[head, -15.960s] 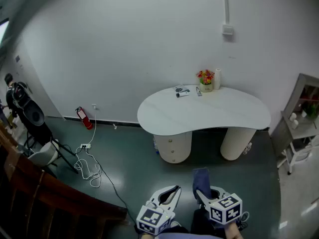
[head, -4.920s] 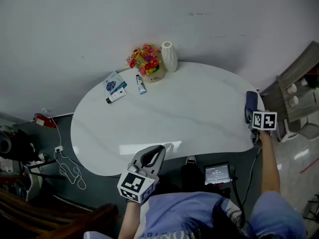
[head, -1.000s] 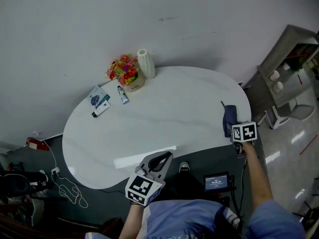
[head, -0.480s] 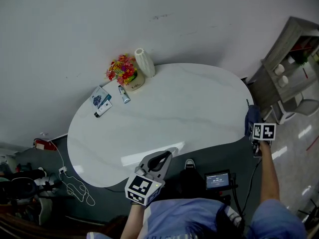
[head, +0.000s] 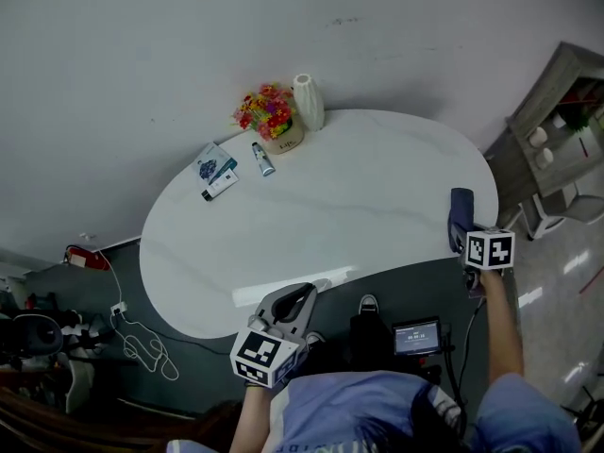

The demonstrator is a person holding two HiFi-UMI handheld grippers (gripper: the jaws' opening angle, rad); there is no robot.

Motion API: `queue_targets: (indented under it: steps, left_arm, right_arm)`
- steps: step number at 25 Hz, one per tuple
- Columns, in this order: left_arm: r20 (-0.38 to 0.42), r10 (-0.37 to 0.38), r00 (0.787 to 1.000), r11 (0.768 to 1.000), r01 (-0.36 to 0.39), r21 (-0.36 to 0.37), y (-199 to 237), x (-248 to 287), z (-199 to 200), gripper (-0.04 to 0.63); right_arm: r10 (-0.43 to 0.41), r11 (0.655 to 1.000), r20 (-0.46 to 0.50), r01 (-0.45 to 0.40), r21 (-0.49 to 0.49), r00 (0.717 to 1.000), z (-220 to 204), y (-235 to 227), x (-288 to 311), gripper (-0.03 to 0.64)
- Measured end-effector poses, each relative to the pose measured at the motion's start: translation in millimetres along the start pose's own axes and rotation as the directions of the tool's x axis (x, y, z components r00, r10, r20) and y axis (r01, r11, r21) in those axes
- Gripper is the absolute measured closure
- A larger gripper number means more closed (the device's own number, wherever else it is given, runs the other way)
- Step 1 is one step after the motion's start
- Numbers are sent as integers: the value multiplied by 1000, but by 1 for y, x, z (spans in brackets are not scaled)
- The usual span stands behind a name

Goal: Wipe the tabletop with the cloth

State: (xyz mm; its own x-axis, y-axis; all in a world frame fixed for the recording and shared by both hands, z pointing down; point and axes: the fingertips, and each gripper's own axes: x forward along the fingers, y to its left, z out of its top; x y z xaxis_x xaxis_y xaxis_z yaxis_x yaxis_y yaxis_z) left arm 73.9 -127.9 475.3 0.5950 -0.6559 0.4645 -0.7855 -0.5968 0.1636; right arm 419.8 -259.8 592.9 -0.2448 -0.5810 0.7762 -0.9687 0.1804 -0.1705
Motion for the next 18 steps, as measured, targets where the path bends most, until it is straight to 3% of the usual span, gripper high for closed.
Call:
queue_targets:
  steps: [5,10,14,18]
  left_arm:
    - [9,54,998,998,-54,-18,24,-64,-31,578]
    - [46,124,991,992,-122,-46,52,-135,-55,578]
    - [64,163,985,985,-159,-63,67,-183,-78,578]
    - [67,203,977,977,-197,-86,79,-222,-104,578]
  right_arm:
    - [120,991,8,-120,-65,993,-6,111,-6,538]
    - [260,951,-30,-261,-164,965,-33,235,-9,538]
    - [347,904,-68,-353,-240,935,-61,328,-11,538]
    - [423,836,-127,-441,-326,897,-93,418,-9,538]
